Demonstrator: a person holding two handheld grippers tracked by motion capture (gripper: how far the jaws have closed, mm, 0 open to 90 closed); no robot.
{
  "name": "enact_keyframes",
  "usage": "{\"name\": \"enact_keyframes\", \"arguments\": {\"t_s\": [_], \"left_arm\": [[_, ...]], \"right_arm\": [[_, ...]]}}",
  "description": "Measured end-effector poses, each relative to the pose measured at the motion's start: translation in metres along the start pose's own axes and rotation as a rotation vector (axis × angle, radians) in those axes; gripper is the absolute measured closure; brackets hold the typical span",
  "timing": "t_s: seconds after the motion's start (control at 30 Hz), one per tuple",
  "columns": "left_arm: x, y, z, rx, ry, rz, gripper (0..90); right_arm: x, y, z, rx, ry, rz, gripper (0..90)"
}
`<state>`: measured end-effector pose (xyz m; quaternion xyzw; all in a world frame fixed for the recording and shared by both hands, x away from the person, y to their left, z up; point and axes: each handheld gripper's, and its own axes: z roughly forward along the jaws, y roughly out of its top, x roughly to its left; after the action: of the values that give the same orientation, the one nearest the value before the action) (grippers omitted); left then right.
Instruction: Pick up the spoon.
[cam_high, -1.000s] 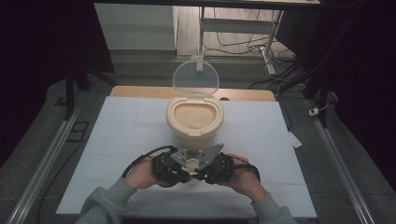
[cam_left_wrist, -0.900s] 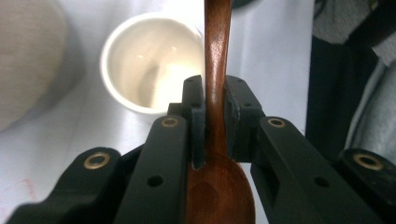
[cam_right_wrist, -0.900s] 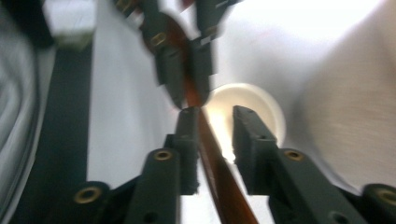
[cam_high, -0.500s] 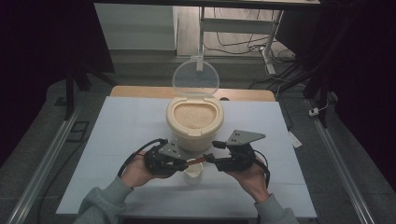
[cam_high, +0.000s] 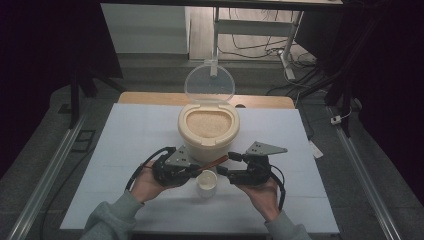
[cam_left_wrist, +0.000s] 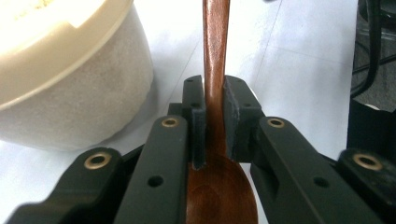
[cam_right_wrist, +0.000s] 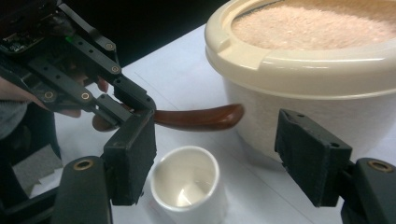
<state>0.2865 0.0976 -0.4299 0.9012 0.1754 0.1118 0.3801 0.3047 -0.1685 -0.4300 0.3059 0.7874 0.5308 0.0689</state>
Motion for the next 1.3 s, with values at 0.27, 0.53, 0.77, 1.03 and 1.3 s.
{"name": "enact_keyframes", "arguments": {"t_s": [0.27, 0.53, 0.77, 1.03, 1.3], "left_arm": [[-0.005, 0.002, 0.002, -0.010, 0.009, 0.016, 79.1], [-0.008, 0.003, 0.004, -0.001, 0.019, 0.035, 79.2], [-0.010, 0.004, 0.002, -0.007, 0.038, 0.045, 79.3], [-0.013, 0.004, 0.000, -0.019, 0.044, 0.060, 79.7], [-0.015, 0.005, 0.001, -0.012, 0.058, 0.084, 79.5]], "right_arm": [[0.003, -0.002, 0.006, -0.025, 0.026, 0.045, 38.9], [0.004, -0.004, 0.006, -0.064, 0.034, 0.072, 56.1], [0.003, -0.003, 0.004, -0.105, 0.062, 0.103, 64.2], [0.004, 0.001, 0.000, -0.146, 0.111, 0.092, 73.8], [0.012, 0.006, -0.001, -0.169, 0.153, 0.056, 82.4]]}}
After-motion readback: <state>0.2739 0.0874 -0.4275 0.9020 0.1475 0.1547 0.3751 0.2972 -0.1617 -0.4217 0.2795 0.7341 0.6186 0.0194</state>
